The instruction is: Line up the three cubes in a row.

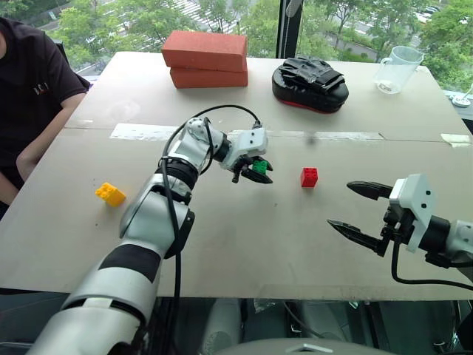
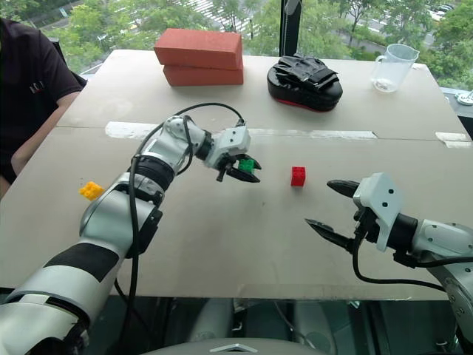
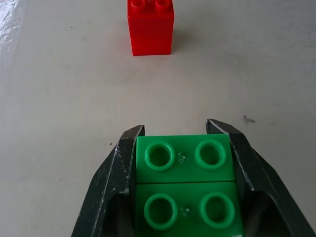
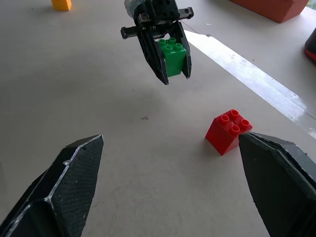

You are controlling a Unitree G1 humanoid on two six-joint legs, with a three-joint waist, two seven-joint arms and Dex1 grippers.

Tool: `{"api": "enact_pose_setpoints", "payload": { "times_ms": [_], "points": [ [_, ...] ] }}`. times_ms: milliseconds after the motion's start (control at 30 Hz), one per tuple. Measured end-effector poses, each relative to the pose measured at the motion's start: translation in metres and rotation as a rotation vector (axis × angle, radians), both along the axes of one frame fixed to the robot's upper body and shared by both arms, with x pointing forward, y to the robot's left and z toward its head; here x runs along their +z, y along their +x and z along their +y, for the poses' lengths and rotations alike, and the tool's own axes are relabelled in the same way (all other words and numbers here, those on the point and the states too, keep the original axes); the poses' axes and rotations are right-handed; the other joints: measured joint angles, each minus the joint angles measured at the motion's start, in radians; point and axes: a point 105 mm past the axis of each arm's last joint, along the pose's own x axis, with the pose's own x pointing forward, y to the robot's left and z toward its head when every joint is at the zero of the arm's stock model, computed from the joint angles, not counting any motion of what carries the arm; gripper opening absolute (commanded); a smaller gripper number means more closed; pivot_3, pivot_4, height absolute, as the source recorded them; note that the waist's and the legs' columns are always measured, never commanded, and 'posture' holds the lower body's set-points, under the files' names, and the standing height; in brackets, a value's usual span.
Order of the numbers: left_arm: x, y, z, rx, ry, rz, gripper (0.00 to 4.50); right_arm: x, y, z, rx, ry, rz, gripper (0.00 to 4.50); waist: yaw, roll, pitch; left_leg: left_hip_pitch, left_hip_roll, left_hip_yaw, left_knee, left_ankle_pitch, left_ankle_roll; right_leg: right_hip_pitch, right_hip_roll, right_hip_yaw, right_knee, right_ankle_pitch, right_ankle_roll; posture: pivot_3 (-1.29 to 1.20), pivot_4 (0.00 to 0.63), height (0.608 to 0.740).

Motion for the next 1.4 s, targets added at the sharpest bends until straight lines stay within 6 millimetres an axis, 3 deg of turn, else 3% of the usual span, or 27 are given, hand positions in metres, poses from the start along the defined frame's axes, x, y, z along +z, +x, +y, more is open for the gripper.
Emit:
{"api": "enact_pose_setpoints", "payload": {
  "times_ms": [300, 1067, 1133, 1167, 1267, 1400],
  "points": [
    [-0.011, 0.005, -0.004, 0.047, 0.031, -0.021, 1.35, -0.001, -0.001, 0.0, -0.008, 0.001, 0.001, 4.5, 0.003, 0.0, 0.0, 0.0, 0.0, 0.0, 0.0, 0.0, 0.0, 0.0, 0.0, 0.0, 0.0, 0.0, 0.0, 0.0, 0.15, 0.737],
    [-0.017, 0.003, -0.02, 0.028, 0.035, -0.035, 1.35, -0.004, -0.004, -0.003, -0.033, -0.002, 0.014, 4.5, 0.003, 0.0, 0.0, 0.0, 0.0, 0.0, 0.001, 0.0, 0.0, 0.0, 0.0, 0.0, 0.001, 0.0, 0.0, 0.0, 0.15, 0.737],
    [-0.019, 0.003, -0.02, 0.031, 0.04, -0.035, 2.49, -0.004, -0.004, -0.004, -0.038, -0.003, 0.013, 4.5, 0.003, 0.0, 0.0, 0.0, 0.0, 0.0, 0.001, 0.0, 0.0, 0.0, 0.0, 0.0, 0.001, 0.0, 0.0, 0.0, 0.15, 0.737],
    [-0.019, 0.003, -0.02, 0.031, 0.04, -0.032, 2.63, -0.004, -0.004, -0.004, -0.038, -0.003, 0.013, 4.5, 0.003, 0.0, 0.0, 0.0, 0.0, 0.0, 0.001, 0.0, 0.0, 0.0, 0.0, 0.0, 0.001, 0.0, 0.0, 0.0, 0.15, 0.737],
    [-0.017, 0.004, -0.021, 0.041, 0.017, -0.034, 4.0, -0.004, -0.004, -0.003, -0.039, -0.002, 0.012, 4.5, 0.003, 0.0, 0.0, 0.0, 0.0, -0.001, 0.001, 0.0, 0.0, 0.0, 0.0, 0.0, 0.001, 0.0, 0.0, 0.0, 0.15, 0.737],
    [-0.011, 0.002, -0.018, 0.018, -0.007, -0.018, 4.0, -0.006, -0.007, -0.002, -0.035, -0.001, 0.021, 4.5, 0.003, 0.0, 0.0, 0.0, 0.0, 0.0, 0.001, 0.0, 0.0, 0.0, 0.0, 0.0, 0.001, 0.0, 0.0, 0.0, 0.15, 0.737]
  ]
}}
